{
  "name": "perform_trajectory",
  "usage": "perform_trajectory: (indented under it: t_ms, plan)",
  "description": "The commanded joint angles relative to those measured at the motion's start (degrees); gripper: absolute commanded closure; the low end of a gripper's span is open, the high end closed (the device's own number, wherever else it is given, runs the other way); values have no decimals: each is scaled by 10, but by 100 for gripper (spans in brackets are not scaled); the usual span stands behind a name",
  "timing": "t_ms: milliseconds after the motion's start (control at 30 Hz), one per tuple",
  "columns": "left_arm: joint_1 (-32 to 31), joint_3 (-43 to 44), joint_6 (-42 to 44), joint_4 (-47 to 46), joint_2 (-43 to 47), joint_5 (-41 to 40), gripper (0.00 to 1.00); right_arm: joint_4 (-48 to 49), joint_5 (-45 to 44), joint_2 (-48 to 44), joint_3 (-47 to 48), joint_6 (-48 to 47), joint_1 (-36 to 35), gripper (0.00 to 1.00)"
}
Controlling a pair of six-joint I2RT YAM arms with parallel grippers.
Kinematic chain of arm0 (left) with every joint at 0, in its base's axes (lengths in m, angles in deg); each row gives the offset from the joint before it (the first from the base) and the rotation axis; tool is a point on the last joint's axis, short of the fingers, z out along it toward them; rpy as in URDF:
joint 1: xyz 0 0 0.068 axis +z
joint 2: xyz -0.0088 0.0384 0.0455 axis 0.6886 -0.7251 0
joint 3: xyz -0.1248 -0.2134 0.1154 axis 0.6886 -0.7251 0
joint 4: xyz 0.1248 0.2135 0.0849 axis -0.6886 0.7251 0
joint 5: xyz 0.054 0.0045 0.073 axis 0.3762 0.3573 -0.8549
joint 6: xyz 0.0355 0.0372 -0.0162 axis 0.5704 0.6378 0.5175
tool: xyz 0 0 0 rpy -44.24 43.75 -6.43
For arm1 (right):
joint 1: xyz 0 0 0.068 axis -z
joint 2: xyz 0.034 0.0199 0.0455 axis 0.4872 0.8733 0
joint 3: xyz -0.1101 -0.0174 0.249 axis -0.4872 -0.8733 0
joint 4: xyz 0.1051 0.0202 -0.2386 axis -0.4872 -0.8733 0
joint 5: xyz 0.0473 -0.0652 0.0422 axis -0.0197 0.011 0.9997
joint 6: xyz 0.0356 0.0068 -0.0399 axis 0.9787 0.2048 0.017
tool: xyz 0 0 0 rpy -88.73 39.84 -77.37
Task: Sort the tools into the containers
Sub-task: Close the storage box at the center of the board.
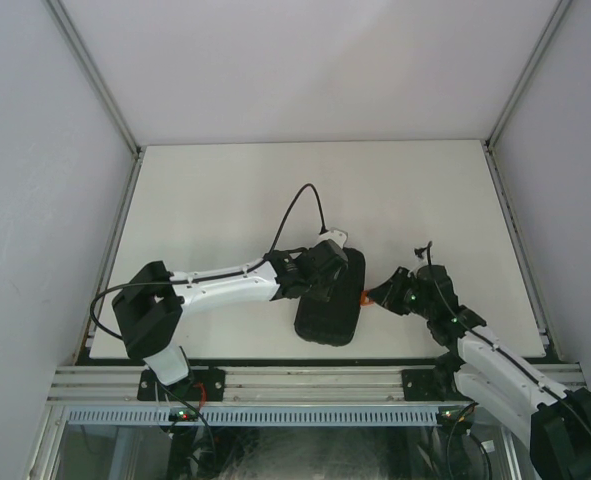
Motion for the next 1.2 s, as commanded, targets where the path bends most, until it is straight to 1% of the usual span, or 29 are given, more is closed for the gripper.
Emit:
perform_trajectory:
  t_ms: [0, 167, 433, 700, 800, 867, 1000, 1167]
  plan:
    - [-4, 8, -13, 5, -36, 58, 59, 87, 30, -6, 38, 15, -23, 81]
    - [-6, 10, -14, 4, -37, 59, 59, 114, 37, 5, 38, 28, -32, 76]
    - [-7, 13, -12, 3, -42, 62, 59, 155, 35, 47, 37, 38, -56, 74]
    - [-8, 13, -13, 1, -45, 65, 59, 168, 30, 65, 37, 39, -70, 61]
    - [-8, 14, -13, 0, -46, 66, 59, 165, 29, 64, 37, 38, -70, 60]
    - [-8, 14, -13, 0, -46, 66, 59, 163, 27, 62, 37, 38, -70, 62]
    - [-8, 14, -12, 1, -47, 66, 60, 162, 26, 65, 37, 38, -70, 75]
    - [-8, 16, -13, 0, -46, 67, 60, 156, 23, 71, 38, 36, -72, 84]
